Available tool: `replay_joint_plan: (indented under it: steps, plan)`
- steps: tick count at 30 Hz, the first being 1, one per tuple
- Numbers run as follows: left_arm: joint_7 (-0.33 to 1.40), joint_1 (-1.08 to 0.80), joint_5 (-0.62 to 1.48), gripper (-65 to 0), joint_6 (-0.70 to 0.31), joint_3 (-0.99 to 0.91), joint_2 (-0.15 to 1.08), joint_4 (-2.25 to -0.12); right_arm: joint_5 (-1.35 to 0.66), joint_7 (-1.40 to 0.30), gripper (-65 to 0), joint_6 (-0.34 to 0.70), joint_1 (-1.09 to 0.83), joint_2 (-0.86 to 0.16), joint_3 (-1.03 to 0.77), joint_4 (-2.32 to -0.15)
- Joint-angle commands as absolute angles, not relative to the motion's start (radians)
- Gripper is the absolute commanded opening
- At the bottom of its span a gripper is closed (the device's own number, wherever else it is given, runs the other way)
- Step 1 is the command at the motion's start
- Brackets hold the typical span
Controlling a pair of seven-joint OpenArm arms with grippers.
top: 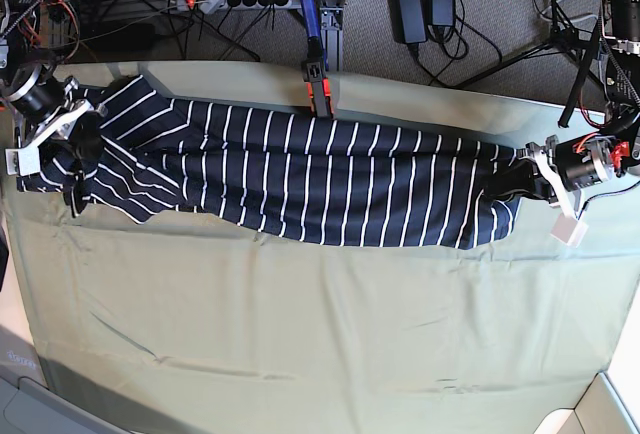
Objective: Fold the T-shirt properly
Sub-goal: 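Pull the shirt ends apart with both grippers to straighten the strip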
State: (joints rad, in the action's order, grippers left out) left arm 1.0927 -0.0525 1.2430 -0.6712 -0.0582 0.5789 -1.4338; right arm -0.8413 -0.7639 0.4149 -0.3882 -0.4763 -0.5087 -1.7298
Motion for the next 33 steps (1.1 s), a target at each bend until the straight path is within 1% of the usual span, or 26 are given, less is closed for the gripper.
replay_joint_plan:
  steps: [1,4,6,7,10,11,12,13,15,19,21,22,23,24,25,26,28,29,31,33]
  plan:
    - [1.081,-0.039,1.271,-58.3,-0.698,-0.067,0.596,-1.448,-0.852,-0.746,-65.0,0.487,-0.395,-0.494,-0.520,-1.745]
    - [1.081,-0.039,1.272,-48.5,-0.698,-0.067,0.596,-1.448,-0.806,-0.744,-65.0,0.487,-0.411,-0.472,-0.520,-1.742]
    - [1.081,-0.039,1.272,-46.0,-0.698,-0.067,0.596,-1.448,-0.783,-0.744,-65.0,0.487,-0.413,-0.448,-0.520,-1.736]
    - [1.081,-0.039,1.275,-45.8,-0.698,-0.067,0.596,-1.448,-0.776,-0.738,-62.9,0.487,-0.413,-0.438,-0.520,-1.731]
    - [1.081,-0.039,1.275,-45.8,-0.698,-0.067,0.596,-1.448,-0.759,-0.719,-40.7,0.486,-0.413,-0.411,-0.520,-1.722]
    - [1.080,-0.039,1.275,-45.8,-0.698,-0.067,0.596,-1.448,-0.760,-0.719,-35.7,0.486,-0.413,-0.403,-0.520,-1.722]
    - [1.077,-0.039,1.275,-45.8,-0.698,-0.067,0.596,-1.448,-0.760,-0.719,-33.4,0.486,-0.411,-0.399,-0.520,-1.722]
    - [1.074,-0.039,1.275,-45.8,-0.698,-0.067,0.596,-1.448,-0.760,-0.719,-33.4,0.486,-0.410,-0.397,-0.520,-1.723]
    - [1.074,-0.039,1.274,-45.8,-0.698,-0.067,0.596,-1.448,-0.780,-0.719,-33.5,0.486,-0.410,-0.397,-0.520,-1.730]
    - [1.074,-0.039,1.274,-42.0,-0.698,-0.067,0.596,-1.448,-0.811,-0.719,-33.6,0.486,-0.407,-0.387,-0.520,-1.786]
    - [1.073,-0.039,1.275,-41.9,-0.698,-0.067,0.596,-1.448,-0.808,-0.708,-33.7,0.486,-0.404,-0.374,-0.524,-1.818]
    - [1.071,-0.039,1.275,-41.9,-0.698,-0.067,0.596,-1.448,-0.807,-0.699,-35.9,0.486,-0.401,-0.369,-0.524,-1.827]
    - [1.062,-0.038,1.275,-41.9,-0.698,-0.067,0.596,-1.448,-0.807,-0.699,-40.9,0.486,-0.391,-0.366,-0.524,-1.828]
    - [1.053,-0.036,1.275,-41.9,-0.698,-0.067,0.596,-1.448,-0.800,-0.700,-49.2,0.486,-0.381,-0.365,-0.524,-1.828]
    - [1.050,-0.035,1.275,-41.9,-0.698,-0.067,0.596,-1.449,-0.796,-0.703,-58.9,0.486,-0.370,-0.365,-0.524,-1.828]
    - [1.047,-0.034,1.276,-41.9,-0.698,-0.067,0.596,-1.449,-0.786,-0.703,-65.0,0.486,-0.362,-0.366,-0.524,-1.828]
    - [1.047,-0.034,1.275,-41.9,-0.698,-0.067,0.596,-1.448,-0.754,-0.701,-65.0,0.486,-0.348,-0.365,-0.524,-1.828]
    - [1.047,-0.034,1.275,-40.8,-0.698,-0.067,0.596,-1.448,-0.741,-0.698,-65.0,0.486,-0.342,-0.365,-0.524,-1.827]
    - [1.025,-0.034,1.273,-36.3,-0.698,-0.067,0.596,-1.448,-0.706,-0.692,-65.0,0.486,-0.327,-0.365,-0.524,-1.825]
    - [0.965,-0.034,1.247,-31.4,-0.698,-0.067,0.596,-1.448,-0.669,-0.683,-65.0,0.485,-0.310,-0.365,-0.524,-1.810]
